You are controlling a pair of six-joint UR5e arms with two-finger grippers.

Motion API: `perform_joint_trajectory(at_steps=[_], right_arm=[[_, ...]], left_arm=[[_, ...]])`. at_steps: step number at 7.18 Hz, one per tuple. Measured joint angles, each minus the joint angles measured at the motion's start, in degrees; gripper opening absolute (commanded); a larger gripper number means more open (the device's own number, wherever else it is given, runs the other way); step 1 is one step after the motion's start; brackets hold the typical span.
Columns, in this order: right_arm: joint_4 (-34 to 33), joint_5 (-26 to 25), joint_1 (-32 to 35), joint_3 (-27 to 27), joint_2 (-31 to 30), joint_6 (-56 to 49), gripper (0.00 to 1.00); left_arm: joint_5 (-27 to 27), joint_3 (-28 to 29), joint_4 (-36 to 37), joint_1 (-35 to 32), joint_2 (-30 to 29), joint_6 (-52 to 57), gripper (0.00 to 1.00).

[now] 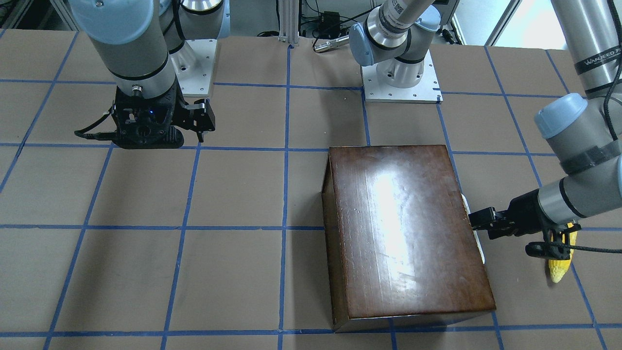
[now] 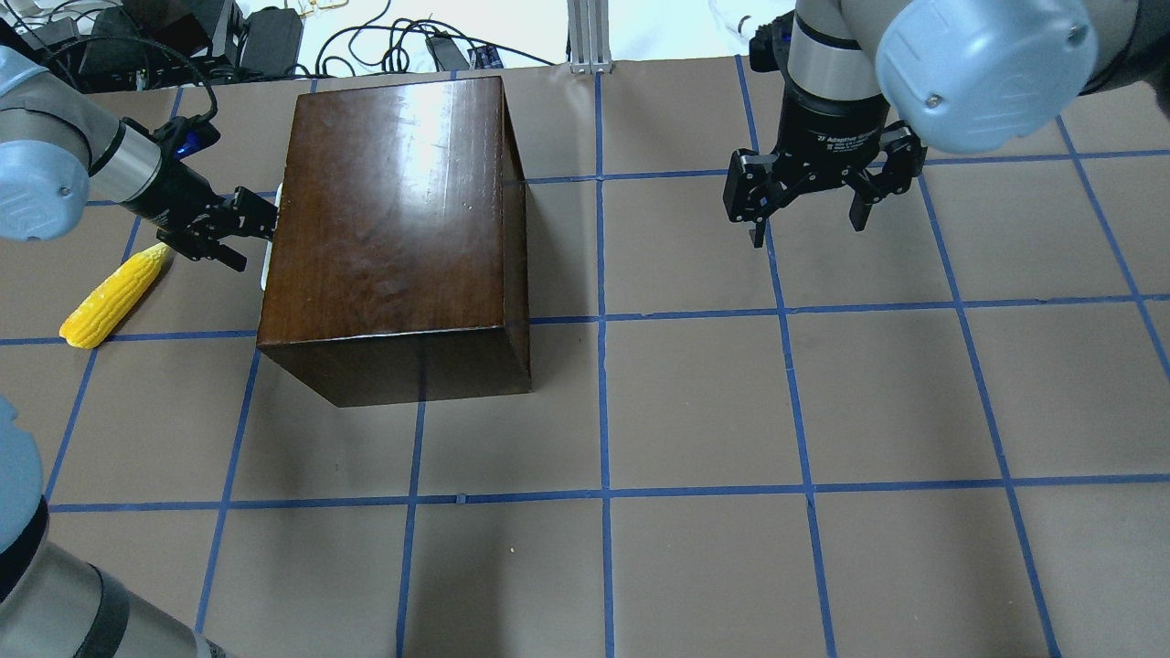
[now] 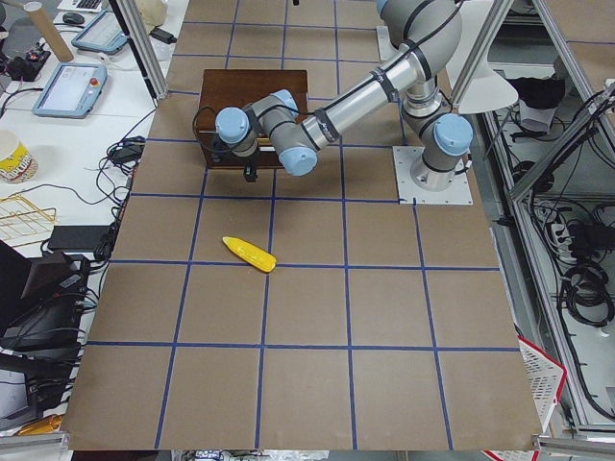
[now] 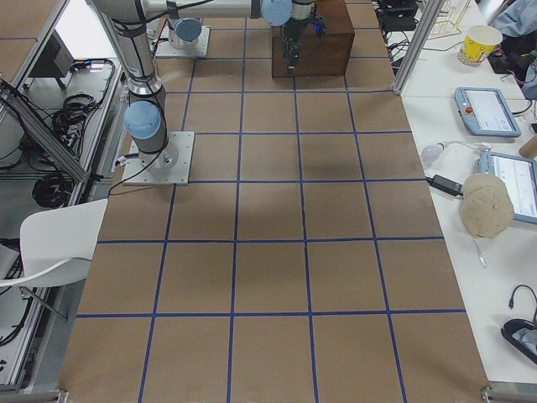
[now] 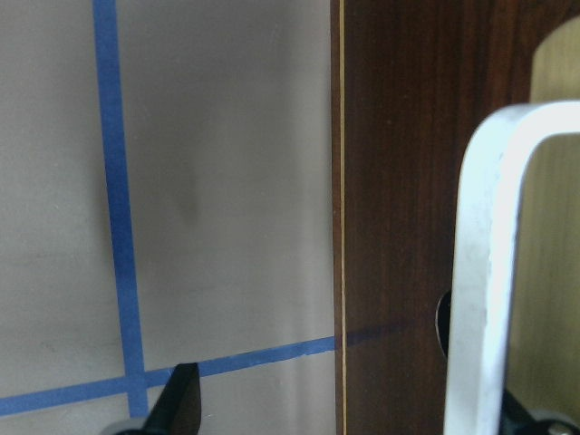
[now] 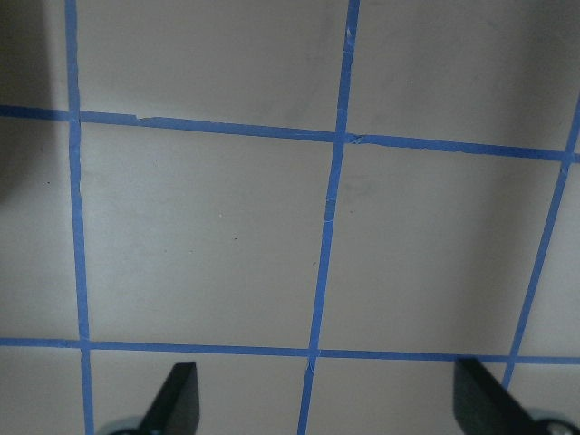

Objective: Open drawer and put corn inside
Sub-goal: 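Lower the left gripper and hook the white drawer handle, then pull the drawer open outward with the left gripper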

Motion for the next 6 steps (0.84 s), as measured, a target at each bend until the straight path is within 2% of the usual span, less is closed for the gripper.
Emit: perform_joint_trajectory(at_steps=[6], right_arm=[[0.00, 0.00, 0.00, 0.00, 0.00, 0.00, 1.00]], left_arm=[[0.36, 0.47, 0.04, 0.85, -0.27, 3.18, 1.00]])
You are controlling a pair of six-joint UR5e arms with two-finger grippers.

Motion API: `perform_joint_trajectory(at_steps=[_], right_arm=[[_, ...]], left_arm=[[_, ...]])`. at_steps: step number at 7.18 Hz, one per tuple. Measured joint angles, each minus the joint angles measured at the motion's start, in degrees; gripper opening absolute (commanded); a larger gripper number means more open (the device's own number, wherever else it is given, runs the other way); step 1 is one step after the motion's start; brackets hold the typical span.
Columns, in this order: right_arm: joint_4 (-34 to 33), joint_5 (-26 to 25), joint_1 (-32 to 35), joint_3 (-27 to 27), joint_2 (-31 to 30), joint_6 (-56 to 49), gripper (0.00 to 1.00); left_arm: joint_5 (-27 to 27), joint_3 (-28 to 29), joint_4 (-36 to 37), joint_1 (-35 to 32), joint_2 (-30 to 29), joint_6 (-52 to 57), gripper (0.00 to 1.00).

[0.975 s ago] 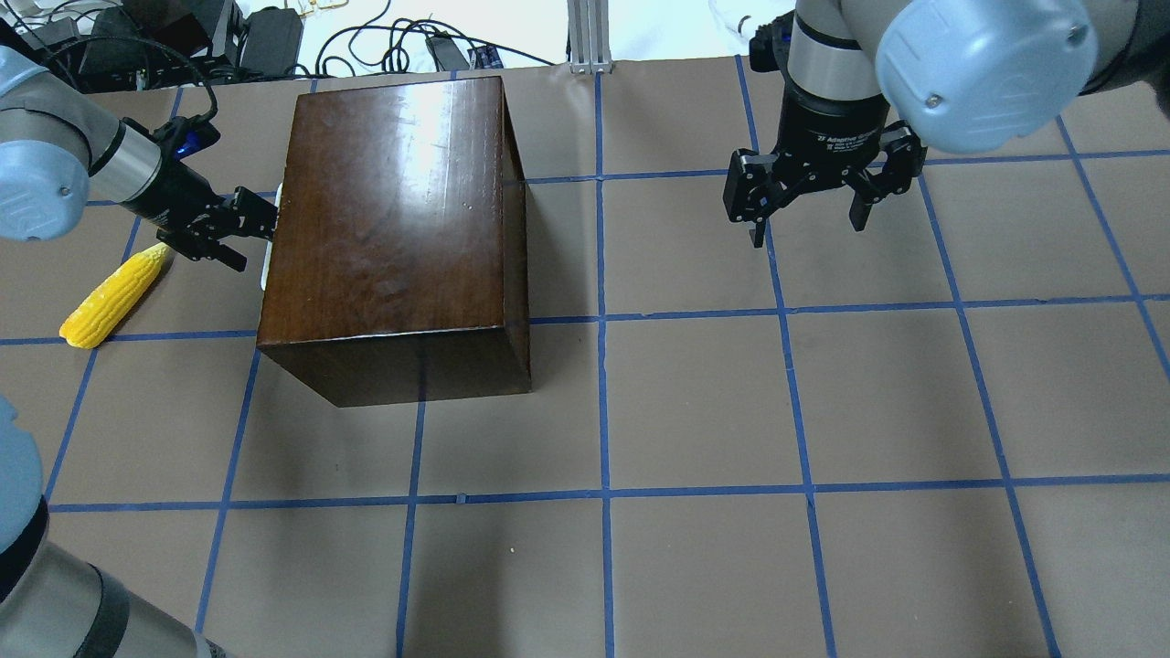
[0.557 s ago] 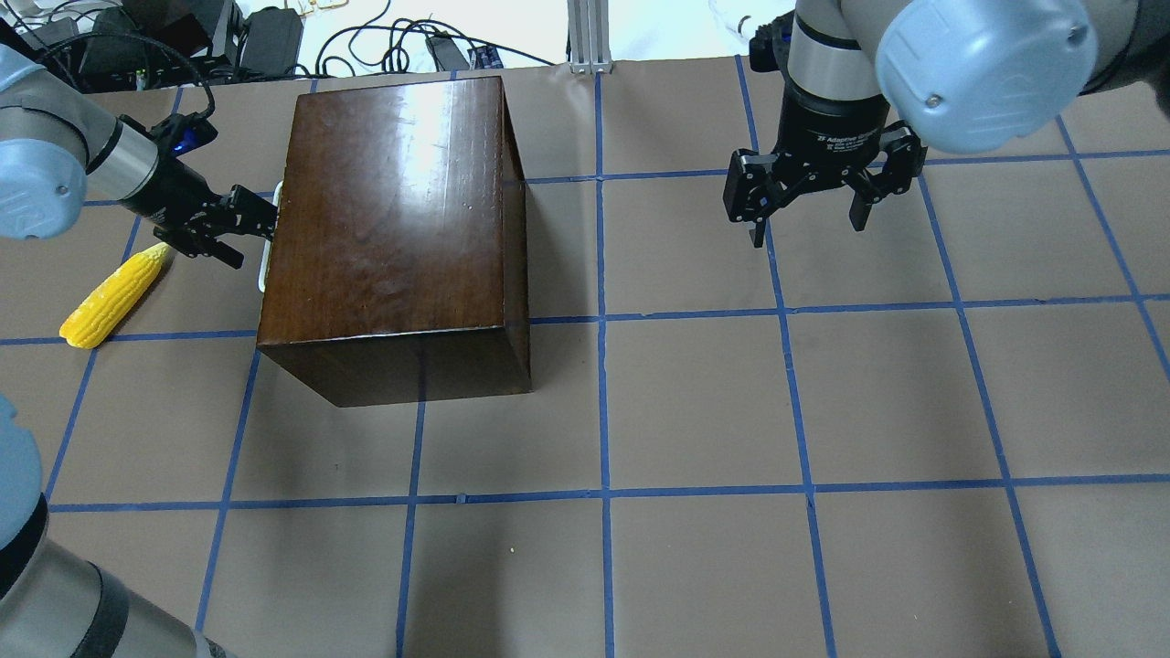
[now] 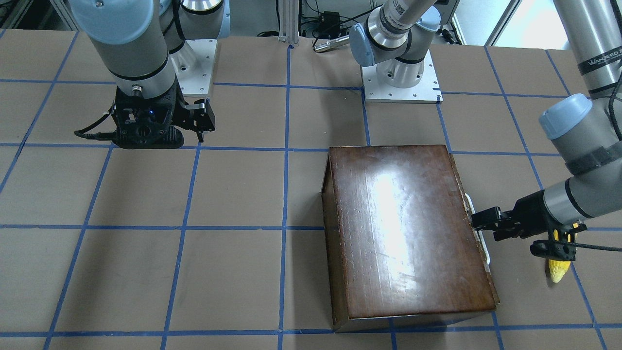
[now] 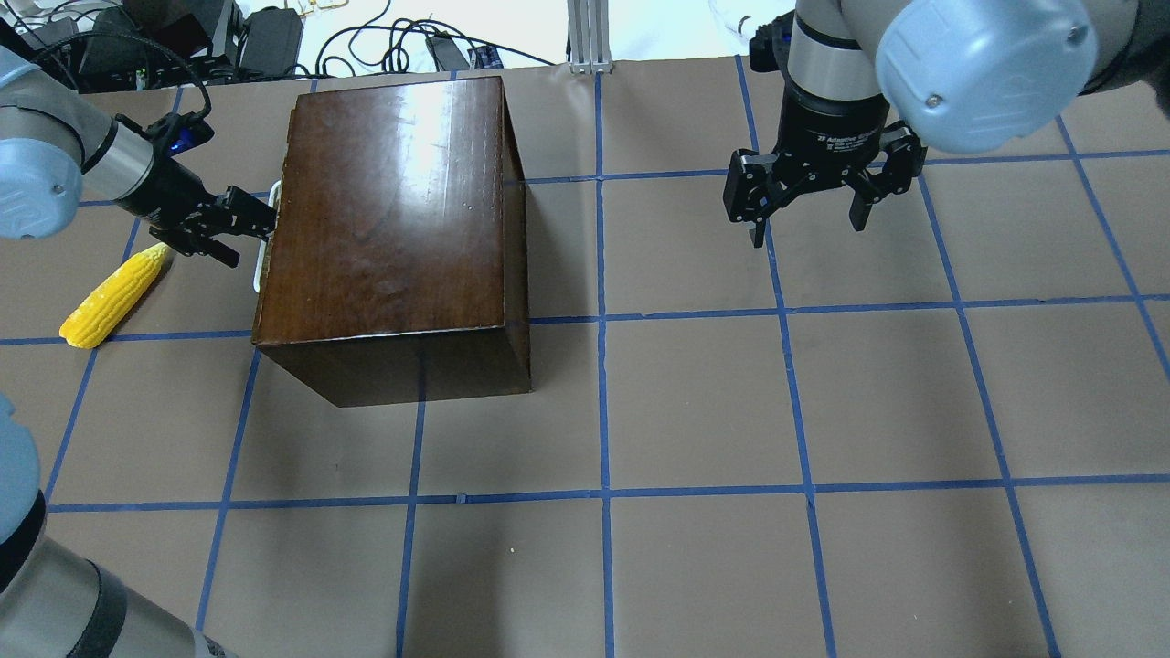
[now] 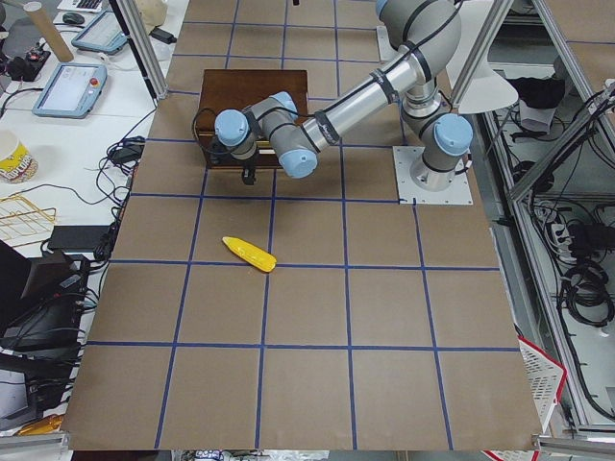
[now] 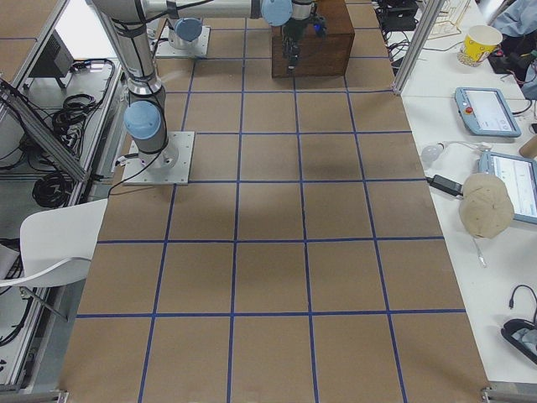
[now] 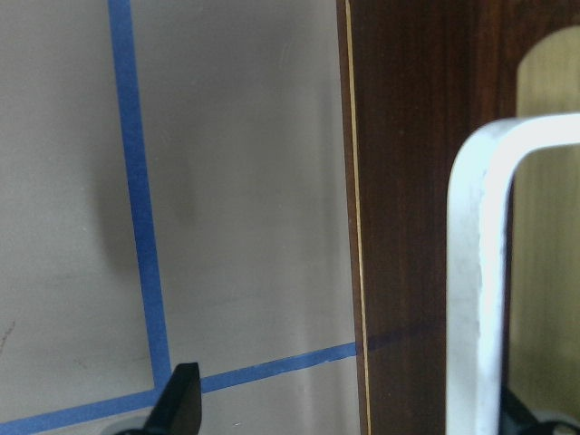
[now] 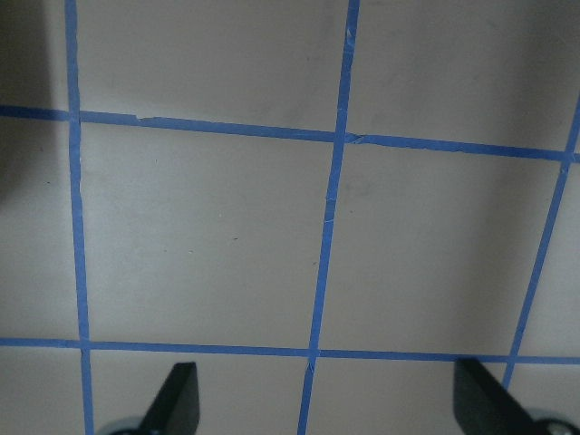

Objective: Open drawer and put corn inside
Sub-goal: 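Pull the drawer open outward with the left gripper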

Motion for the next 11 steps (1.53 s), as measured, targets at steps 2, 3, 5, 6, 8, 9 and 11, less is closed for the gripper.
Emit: perform_joint_trajectory(at_steps=[2, 3, 5, 6, 8, 9, 11], right_arm=[[0.00, 0.00, 0.00, 0.00, 0.00, -0.02, 1.00], [0.00, 0.00, 0.00, 0.00, 0.00, -0.04, 1.00], [0.00, 0.00, 0.00, 0.00, 0.00, -0.01, 1.00], [0.00, 0.00, 0.00, 0.00, 0.00, 0.00, 1.00], [0.00, 0.00, 0.00, 0.00, 0.00, -0.02, 1.00], [0.00, 0.00, 0.00, 0.00, 0.00, -0.04, 1.00], [0.00, 0.00, 0.00, 0.00, 0.00, -0.01, 1.00]], left_arm=[[0.01, 0.08, 0.00, 0.59, -0.05, 0.60, 1.00], [0.04, 0.11, 0.00, 0.76, -0.03, 0.65, 1.00], [0.07, 0.14, 0.00, 1.42, -0.05, 0.80, 1.00], [0.06, 0.15, -0.02, 1.95, -0.12, 1.28, 1.00], [0.06, 0.52, -0.19, 2.62, -0.24, 2.21, 1.00], [0.08, 1.20, -0.47, 2.86, -0.40, 2.54, 1.00], [0.44, 2.18, -0.82, 3.05, -0.96, 3.81, 1.00]])
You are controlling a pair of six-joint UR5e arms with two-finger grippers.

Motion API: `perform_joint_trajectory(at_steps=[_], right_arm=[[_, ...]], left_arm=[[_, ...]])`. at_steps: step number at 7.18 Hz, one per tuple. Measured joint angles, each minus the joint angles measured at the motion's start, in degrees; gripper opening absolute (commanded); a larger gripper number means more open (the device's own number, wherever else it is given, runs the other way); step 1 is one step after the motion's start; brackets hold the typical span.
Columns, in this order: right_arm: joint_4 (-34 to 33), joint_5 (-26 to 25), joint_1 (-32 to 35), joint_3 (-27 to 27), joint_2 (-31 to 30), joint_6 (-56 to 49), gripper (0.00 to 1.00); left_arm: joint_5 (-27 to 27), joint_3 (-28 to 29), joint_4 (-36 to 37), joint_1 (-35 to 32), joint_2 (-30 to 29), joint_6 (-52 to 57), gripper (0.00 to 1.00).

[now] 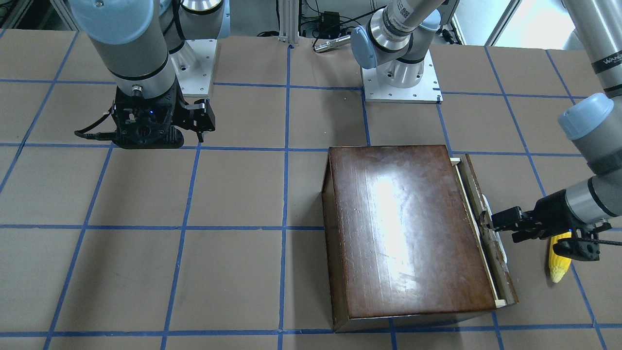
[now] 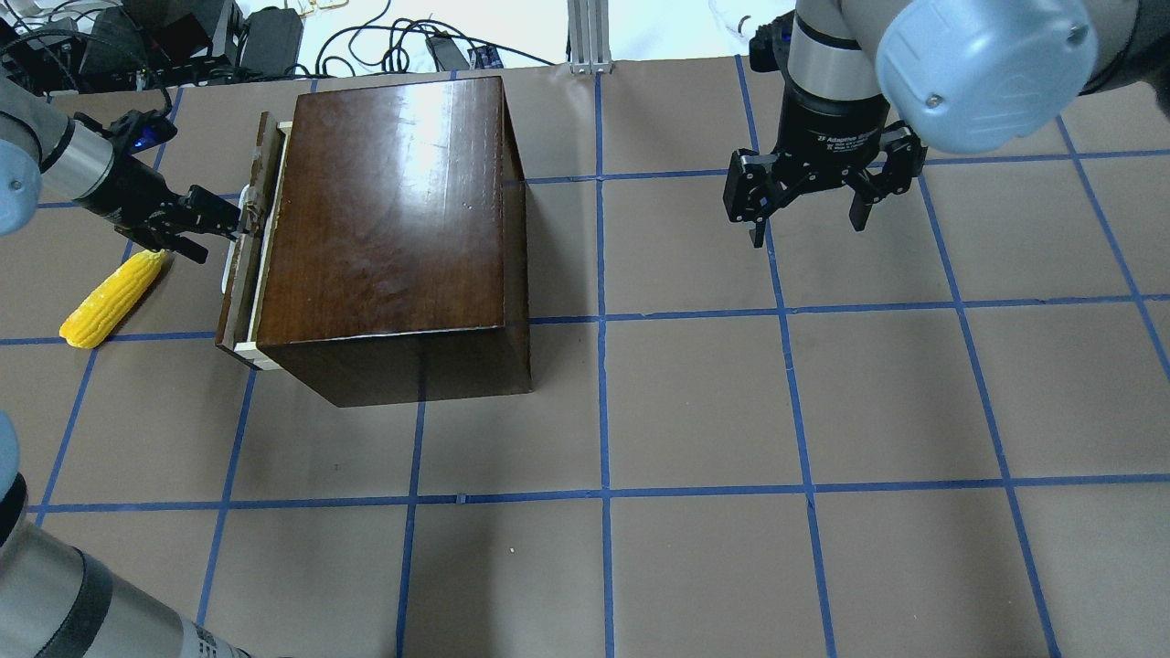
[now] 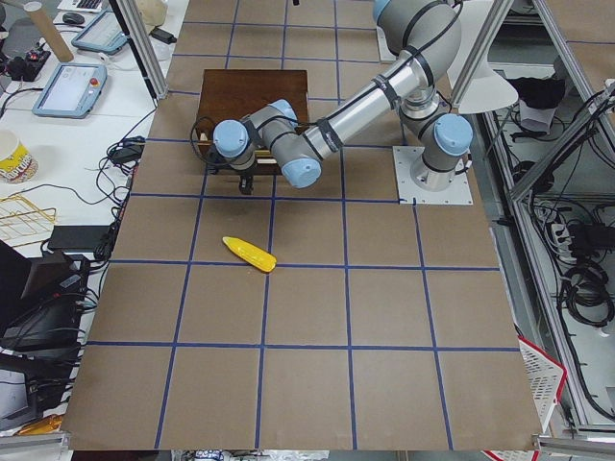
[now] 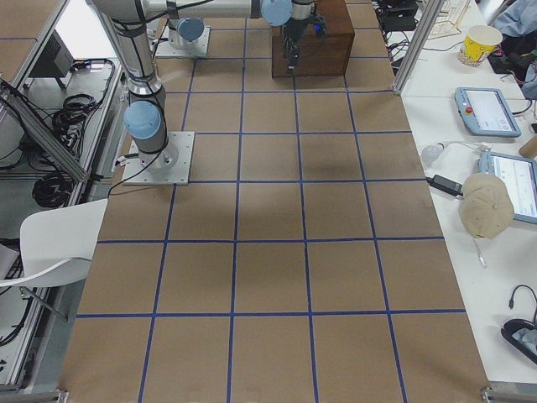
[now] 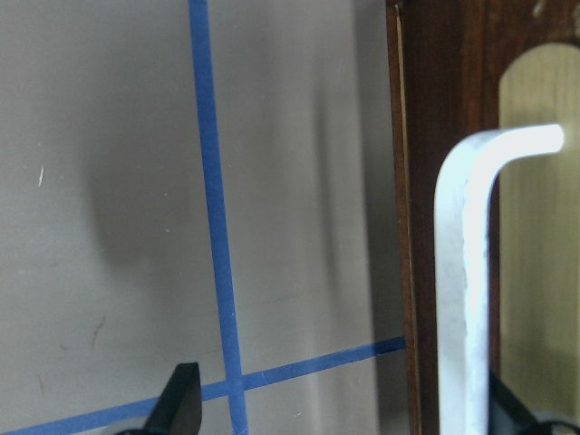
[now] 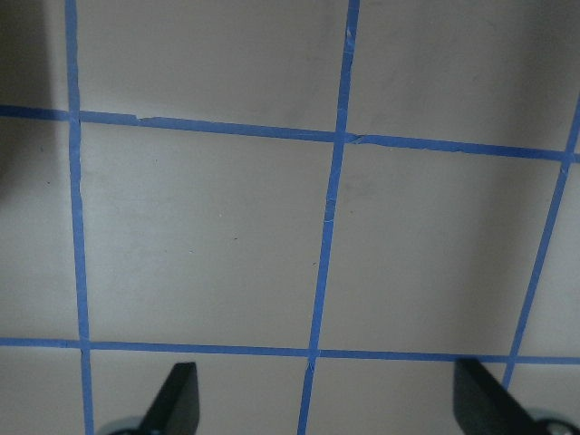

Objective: Open drawer and put corn inside
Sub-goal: 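Pull the drawer open outward with the left gripper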

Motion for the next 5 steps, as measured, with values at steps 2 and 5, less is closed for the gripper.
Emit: perform_joint_trajectory(at_steps=[2, 5], right_arm=[[0.00, 0.00, 0.00, 0.00, 0.00, 0.01, 1.00], [0.00, 0.00, 0.00, 0.00, 0.00, 0.01, 1.00]], left_arm=[[1.45, 0.41, 0.08, 0.05, -0.29, 0.84, 1.00], [2.09, 1.86, -0.11, 0.07, -0.72, 1.06, 1.00]])
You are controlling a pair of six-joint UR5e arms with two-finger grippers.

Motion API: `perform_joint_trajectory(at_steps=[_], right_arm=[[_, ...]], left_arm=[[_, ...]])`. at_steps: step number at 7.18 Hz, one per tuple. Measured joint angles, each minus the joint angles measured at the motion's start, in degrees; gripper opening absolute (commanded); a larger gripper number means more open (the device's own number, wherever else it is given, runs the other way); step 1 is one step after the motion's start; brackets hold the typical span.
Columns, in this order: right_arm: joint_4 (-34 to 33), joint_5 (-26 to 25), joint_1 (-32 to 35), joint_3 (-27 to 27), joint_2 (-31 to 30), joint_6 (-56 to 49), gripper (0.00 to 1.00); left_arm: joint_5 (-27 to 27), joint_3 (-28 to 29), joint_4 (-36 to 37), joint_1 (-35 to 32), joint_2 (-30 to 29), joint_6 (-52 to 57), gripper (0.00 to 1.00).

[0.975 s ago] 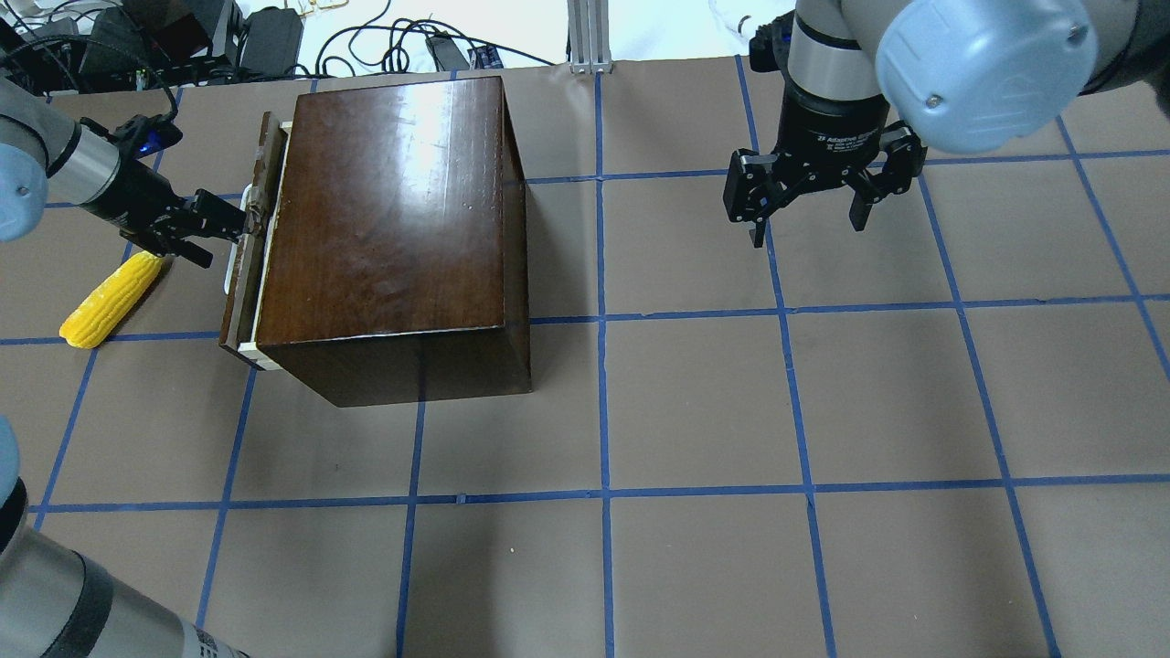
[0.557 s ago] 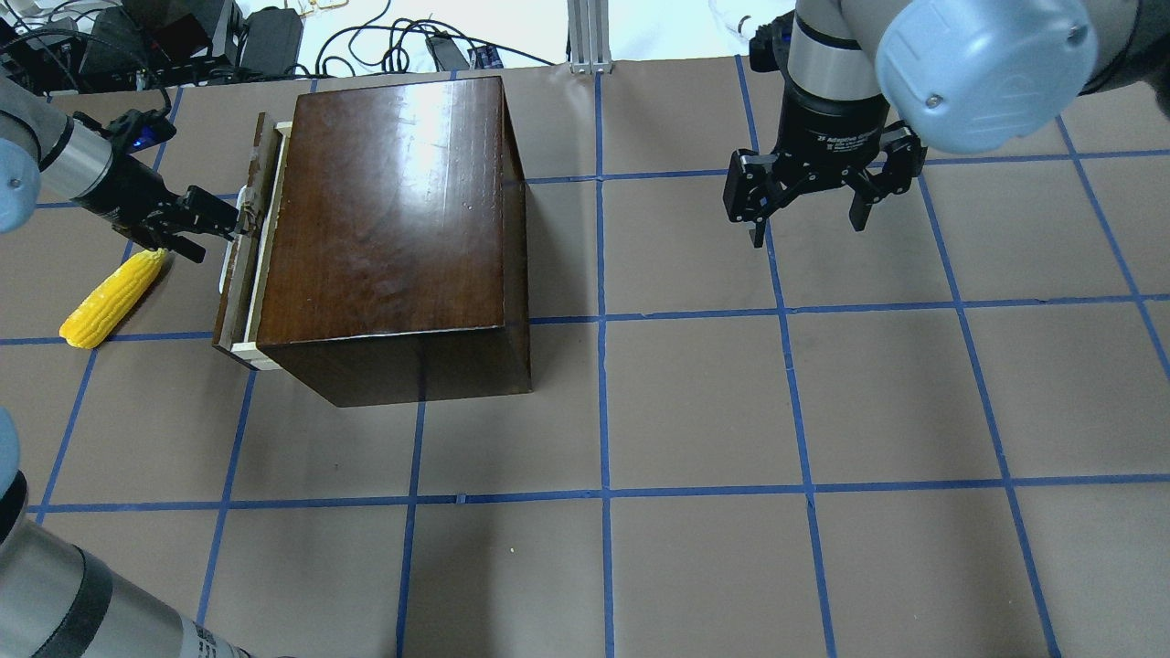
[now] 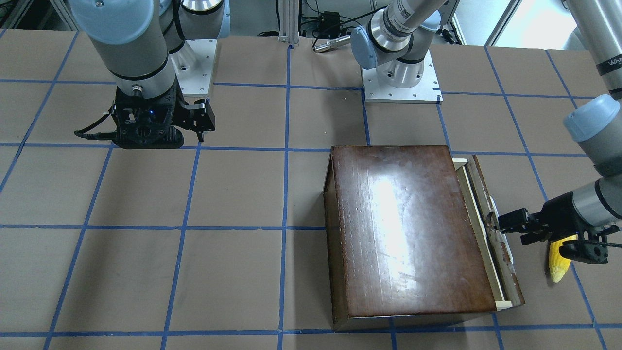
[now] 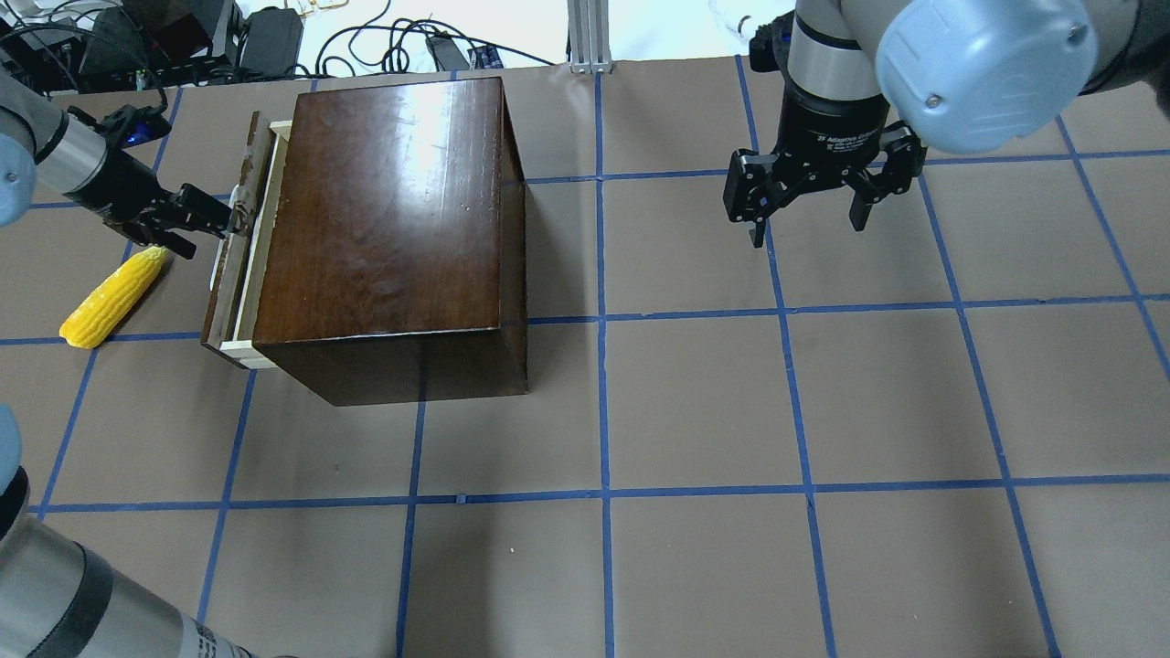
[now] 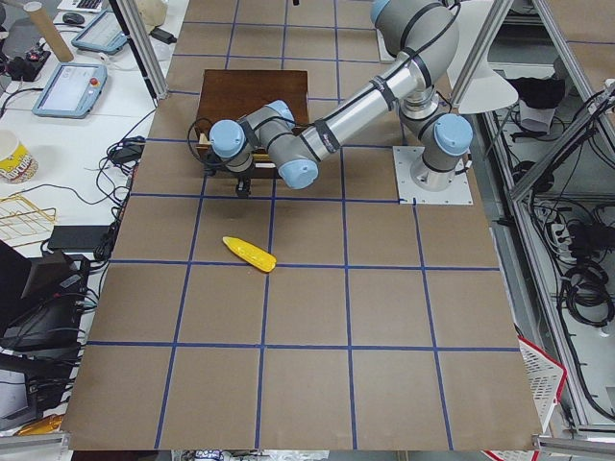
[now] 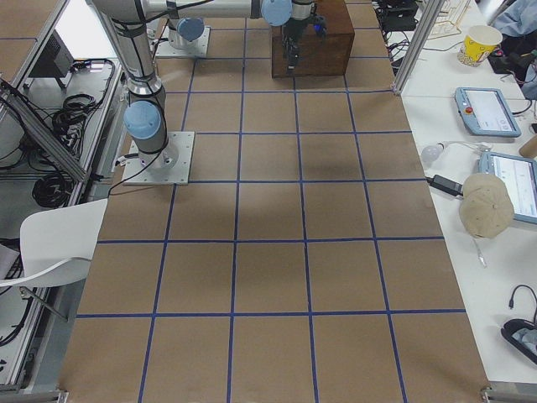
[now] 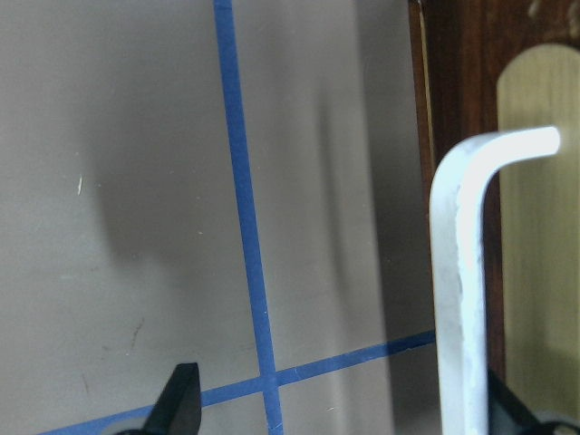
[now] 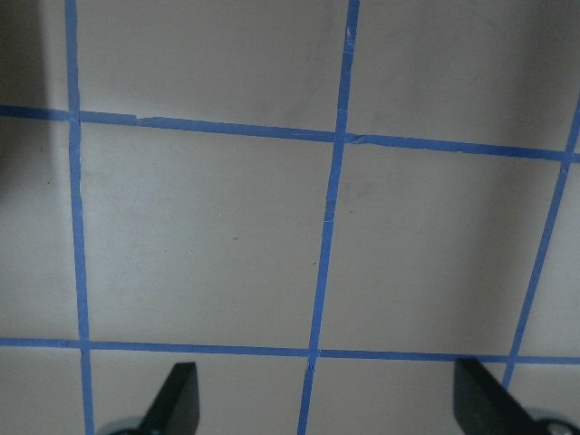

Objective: Open drawer and put corn inside
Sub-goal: 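Pull the drawer open outward with the left gripper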

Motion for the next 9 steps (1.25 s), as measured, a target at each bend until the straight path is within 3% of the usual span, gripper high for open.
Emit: perform_joint_trajectory(at_steps=[9], right_arm=[[0.00, 0.00, 0.00, 0.00, 0.00, 0.00, 1.00]], left_arm=[[2.06, 0.82, 0.15, 2.20, -0.77, 0.21, 1.00]])
